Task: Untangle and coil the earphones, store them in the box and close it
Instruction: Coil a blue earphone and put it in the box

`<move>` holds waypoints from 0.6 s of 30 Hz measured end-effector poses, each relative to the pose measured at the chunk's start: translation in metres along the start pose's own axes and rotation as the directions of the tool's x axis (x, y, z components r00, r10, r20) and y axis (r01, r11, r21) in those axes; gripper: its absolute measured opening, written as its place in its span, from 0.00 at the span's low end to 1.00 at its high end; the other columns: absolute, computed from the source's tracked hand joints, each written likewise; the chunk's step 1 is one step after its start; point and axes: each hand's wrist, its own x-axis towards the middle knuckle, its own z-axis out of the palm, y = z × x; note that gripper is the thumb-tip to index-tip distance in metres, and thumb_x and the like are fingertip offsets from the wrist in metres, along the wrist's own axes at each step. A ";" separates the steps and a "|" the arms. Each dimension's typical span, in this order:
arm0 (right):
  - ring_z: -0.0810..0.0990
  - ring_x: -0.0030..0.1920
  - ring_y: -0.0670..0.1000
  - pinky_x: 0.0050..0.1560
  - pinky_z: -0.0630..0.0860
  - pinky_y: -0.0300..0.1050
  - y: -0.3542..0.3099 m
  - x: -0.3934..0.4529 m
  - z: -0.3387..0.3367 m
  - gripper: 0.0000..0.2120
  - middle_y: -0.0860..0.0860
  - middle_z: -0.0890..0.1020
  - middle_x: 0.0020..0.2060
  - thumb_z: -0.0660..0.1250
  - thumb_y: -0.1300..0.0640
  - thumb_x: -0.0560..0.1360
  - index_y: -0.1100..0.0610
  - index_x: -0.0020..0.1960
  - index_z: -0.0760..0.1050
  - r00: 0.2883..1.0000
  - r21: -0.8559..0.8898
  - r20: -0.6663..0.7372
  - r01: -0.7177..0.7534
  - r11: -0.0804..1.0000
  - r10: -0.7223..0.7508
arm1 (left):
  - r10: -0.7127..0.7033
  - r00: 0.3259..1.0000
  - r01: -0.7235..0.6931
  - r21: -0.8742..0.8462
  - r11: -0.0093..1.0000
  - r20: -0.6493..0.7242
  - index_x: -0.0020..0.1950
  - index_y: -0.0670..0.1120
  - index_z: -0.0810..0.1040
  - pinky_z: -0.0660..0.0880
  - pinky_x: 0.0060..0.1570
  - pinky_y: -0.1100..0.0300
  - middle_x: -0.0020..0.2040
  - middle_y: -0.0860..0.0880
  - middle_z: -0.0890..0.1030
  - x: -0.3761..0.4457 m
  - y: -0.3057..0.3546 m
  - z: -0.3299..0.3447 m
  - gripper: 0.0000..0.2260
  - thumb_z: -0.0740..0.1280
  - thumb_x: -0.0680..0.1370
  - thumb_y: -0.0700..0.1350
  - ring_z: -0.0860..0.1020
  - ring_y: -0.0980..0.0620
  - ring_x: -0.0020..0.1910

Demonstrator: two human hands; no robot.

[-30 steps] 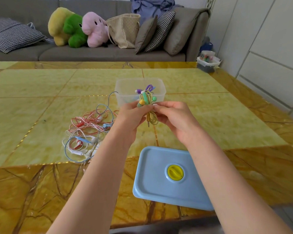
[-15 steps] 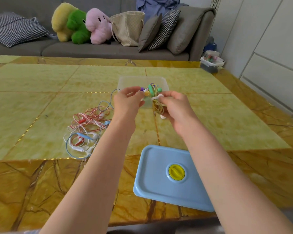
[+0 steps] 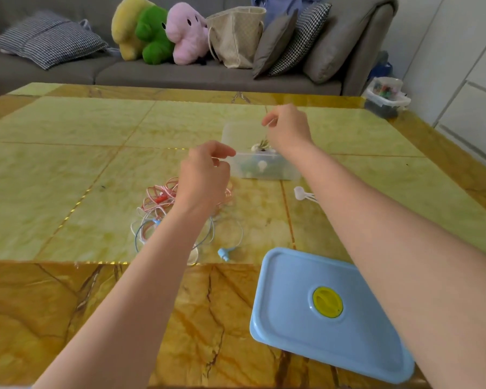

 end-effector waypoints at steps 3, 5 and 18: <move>0.79 0.51 0.53 0.52 0.74 0.42 -0.010 -0.027 -0.005 0.17 0.56 0.82 0.49 0.55 0.70 0.72 0.58 0.46 0.81 0.992 0.099 0.002 0.129 0.987 -0.130 | -0.005 1.000 0.004 -0.036 0.999 -0.003 0.48 0.50 0.78 0.63 0.24 0.67 0.46 0.49 0.77 0.000 0.001 -0.005 0.18 0.55 0.73 0.31 0.68 0.57 0.27; 0.79 0.46 0.52 0.49 0.73 0.41 -0.018 -0.050 -0.004 0.15 0.56 0.83 0.45 0.57 0.70 0.71 0.58 0.44 0.81 0.964 0.133 0.113 0.226 0.965 -0.242 | 0.014 1.000 -0.014 -0.019 1.000 0.007 0.49 0.49 0.79 0.64 0.26 0.66 0.44 0.50 0.77 -0.003 0.001 -0.011 0.18 0.55 0.73 0.31 0.68 0.58 0.28; 0.76 0.54 0.59 0.50 0.70 0.46 -0.005 -0.101 0.032 0.07 0.59 0.79 0.50 0.65 0.61 0.74 0.63 0.50 0.79 0.868 -0.203 0.443 0.343 0.917 -0.226 | -0.006 0.857 -0.334 0.565 0.755 0.515 0.65 0.43 0.72 0.68 0.55 0.56 0.61 0.43 0.74 -0.043 -0.027 -0.029 0.15 0.61 0.79 0.42 0.73 0.44 0.61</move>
